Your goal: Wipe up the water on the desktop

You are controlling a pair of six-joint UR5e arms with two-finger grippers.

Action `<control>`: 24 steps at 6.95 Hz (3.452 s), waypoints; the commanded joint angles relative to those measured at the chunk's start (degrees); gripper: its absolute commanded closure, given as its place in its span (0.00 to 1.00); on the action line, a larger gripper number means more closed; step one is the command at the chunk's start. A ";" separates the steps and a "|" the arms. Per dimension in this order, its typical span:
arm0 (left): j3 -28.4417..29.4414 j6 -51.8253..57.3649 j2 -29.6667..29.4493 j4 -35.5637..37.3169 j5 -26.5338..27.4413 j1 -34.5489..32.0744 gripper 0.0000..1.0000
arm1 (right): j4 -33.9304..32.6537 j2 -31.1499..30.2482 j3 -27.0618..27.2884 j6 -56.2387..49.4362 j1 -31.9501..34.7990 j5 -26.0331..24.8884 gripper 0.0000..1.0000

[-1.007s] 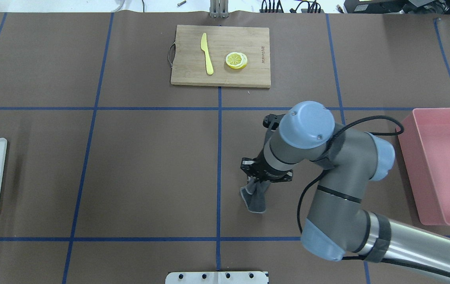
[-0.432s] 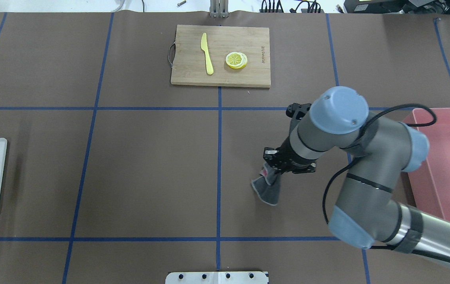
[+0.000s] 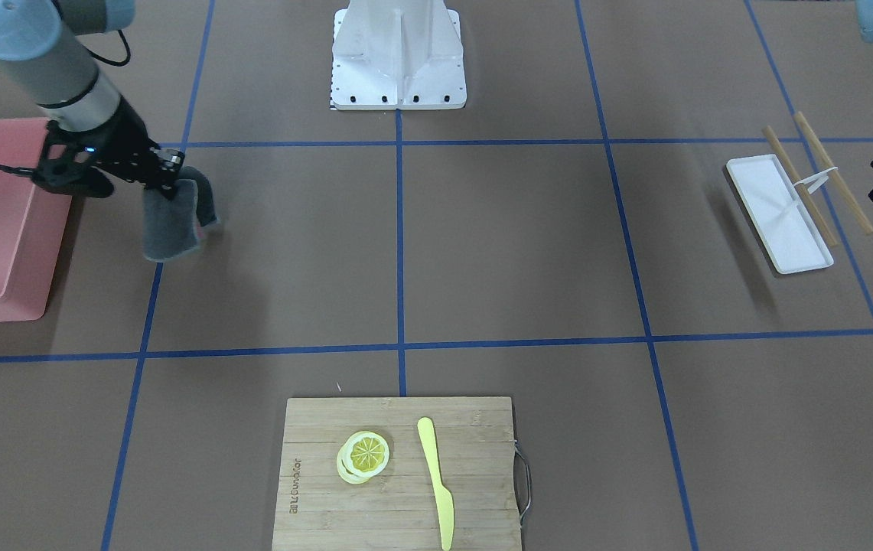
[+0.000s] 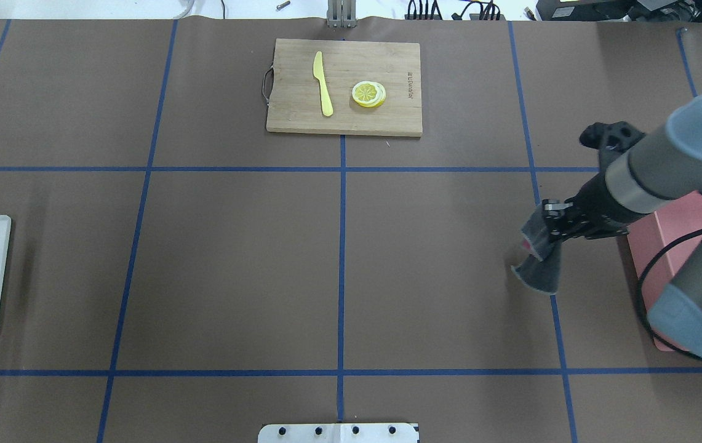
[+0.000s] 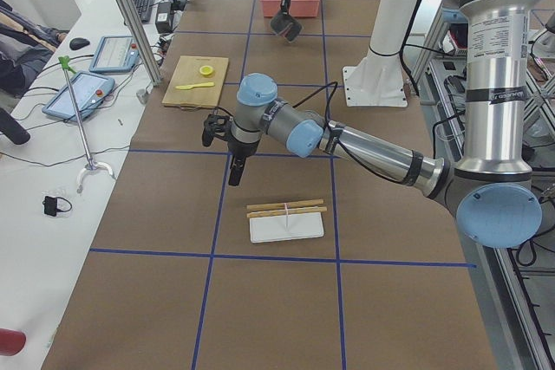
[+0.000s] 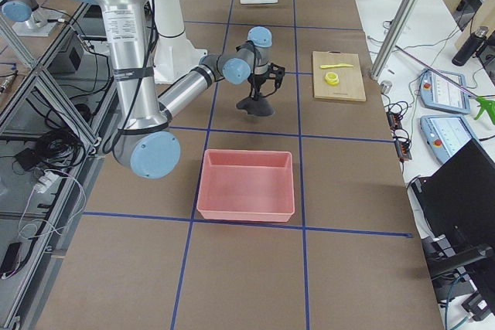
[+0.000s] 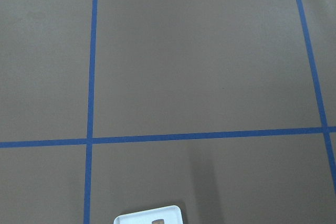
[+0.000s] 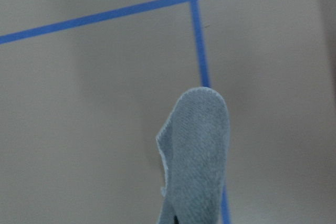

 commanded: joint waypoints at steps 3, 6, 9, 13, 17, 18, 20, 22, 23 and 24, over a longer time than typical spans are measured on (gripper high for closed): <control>-0.28 0.00 0.12 0.09 0.00 -0.24 0.02 | -1.13 -16.84 -2.48 -41.23 29.23 9.94 1.00; -0.37 0.00 0.21 0.09 0.00 -0.24 0.02 | -5.28 -16.86 -7.14 -53.35 32.70 9.24 0.01; 0.42 10.56 2.74 0.09 0.17 -1.20 0.02 | -5.19 -16.77 -7.33 -54.04 32.70 9.50 0.00; 1.03 30.02 3.20 17.78 -0.96 -9.36 0.02 | -5.10 -16.59 -8.56 -54.31 32.70 9.15 0.00; 3.65 33.84 7.24 20.13 -6.68 -10.26 0.02 | -5.19 -17.03 -8.73 -55.89 32.70 8.10 0.00; 5.59 33.40 7.24 18.13 -6.77 -10.26 0.02 | -5.10 -16.95 -9.60 -56.06 32.70 8.19 0.00; 4.56 33.13 6.89 17.14 -6.86 -10.17 0.02 | -5.10 -16.77 -10.32 -56.77 32.70 8.19 0.00; 4.64 33.13 6.80 17.05 -6.77 -10.17 0.02 | -5.10 -16.77 -10.40 -56.68 32.70 8.19 0.00; 4.55 33.05 6.71 17.05 -6.85 -10.17 0.02 | -5.10 -16.77 -10.40 -56.68 32.70 8.19 0.00; 4.55 33.05 6.71 17.05 -6.86 -10.17 0.02 | -5.10 -16.77 -10.75 -56.59 32.70 8.19 0.00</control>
